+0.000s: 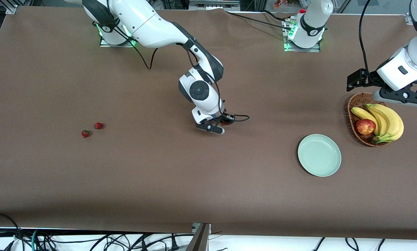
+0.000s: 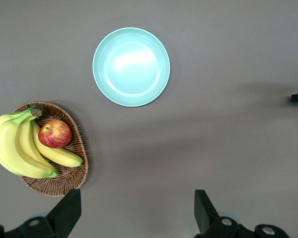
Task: Collect all strawberries into plate
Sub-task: 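Carry the strawberry to the table middle and release it, then reach the left gripper to the strawberry while the right gripper returns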
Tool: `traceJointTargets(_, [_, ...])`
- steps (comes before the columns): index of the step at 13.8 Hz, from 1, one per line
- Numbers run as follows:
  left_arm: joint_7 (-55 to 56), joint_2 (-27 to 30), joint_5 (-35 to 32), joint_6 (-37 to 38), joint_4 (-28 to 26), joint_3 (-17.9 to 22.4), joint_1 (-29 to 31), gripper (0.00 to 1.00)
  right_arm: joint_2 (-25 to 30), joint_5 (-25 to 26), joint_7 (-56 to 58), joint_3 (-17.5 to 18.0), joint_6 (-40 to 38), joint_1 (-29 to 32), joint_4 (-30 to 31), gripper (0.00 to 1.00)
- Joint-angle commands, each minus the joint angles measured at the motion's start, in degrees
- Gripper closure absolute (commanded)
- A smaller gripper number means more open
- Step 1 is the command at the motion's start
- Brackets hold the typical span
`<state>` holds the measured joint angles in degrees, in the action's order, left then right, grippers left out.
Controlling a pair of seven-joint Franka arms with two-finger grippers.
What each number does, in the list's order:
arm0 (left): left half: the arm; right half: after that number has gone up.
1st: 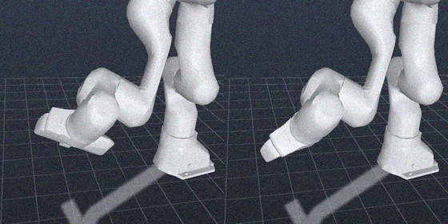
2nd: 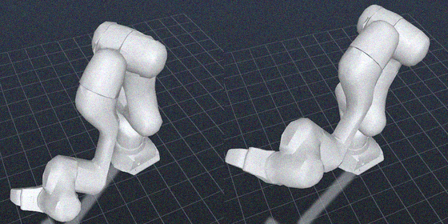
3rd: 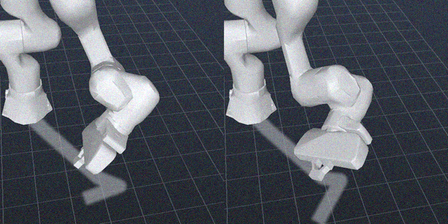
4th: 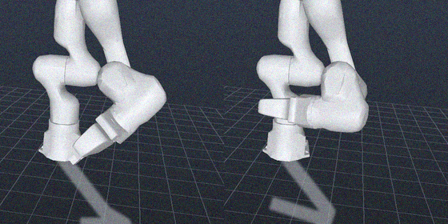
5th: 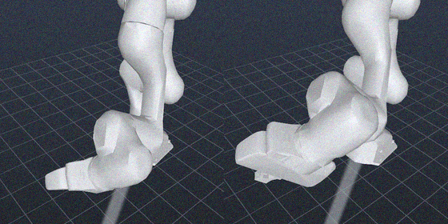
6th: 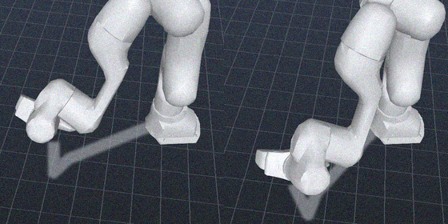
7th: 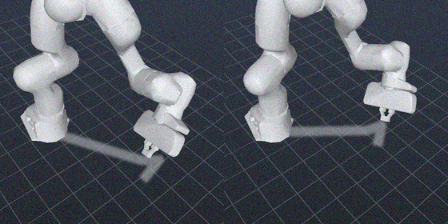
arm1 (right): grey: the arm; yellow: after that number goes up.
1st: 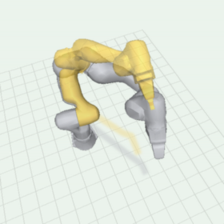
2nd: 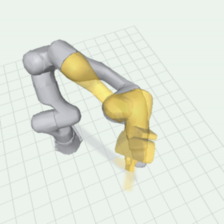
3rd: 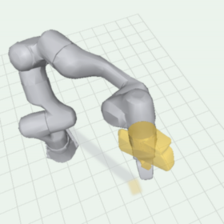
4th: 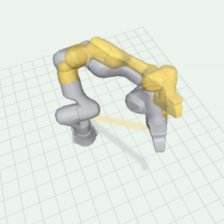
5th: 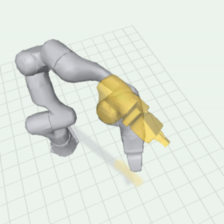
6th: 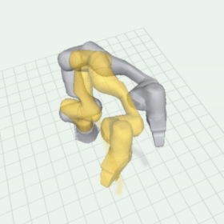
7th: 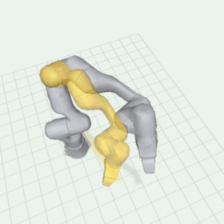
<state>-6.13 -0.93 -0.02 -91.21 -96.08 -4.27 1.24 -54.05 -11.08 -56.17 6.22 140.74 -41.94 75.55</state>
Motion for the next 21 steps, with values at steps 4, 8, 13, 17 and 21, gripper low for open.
traceJointTargets(4, [0.15, 0.49, 0.02, 0.95, 0.45, -0.04, 0.17, 0.0, 2.44, -0.43, 0.54, -0.16, -8.7, 3.69, -4.52, 0.0])
traceJointTargets(8, [-1.42, -1.96, 1.24, 1.3, 0.63, 0.31, 0.17, 0.0, 6.92, -0.7, 13.33, 0.02, -25.39, 11.94, -6.55, 0.0])
traceJointTargets(13, [-3.19, -5.12, 1.51, 2.88, 1.07, -0.21, -3.07, 0.0, 9.57, 1.23, 31.42, -10.06, -49.22, 19.08, -6.2, 0.0])
traceJointTargets(17, [1.53, -12.06, 6.15, -0.78, 1.24, -0.21, -7.56, 0.0, 9.84, 7.04, 44.2, -19.12, -48.56, 19.17, -0.07, 0.0])
traceJointTargets(21, [17.85, -17.34, 6.0, -7.73, 0.89, -0.13, -18.78, 0.0, 10.72, 6.86, 50.26, -23.7, -44.43, 19.17, 5.74, 0.0])
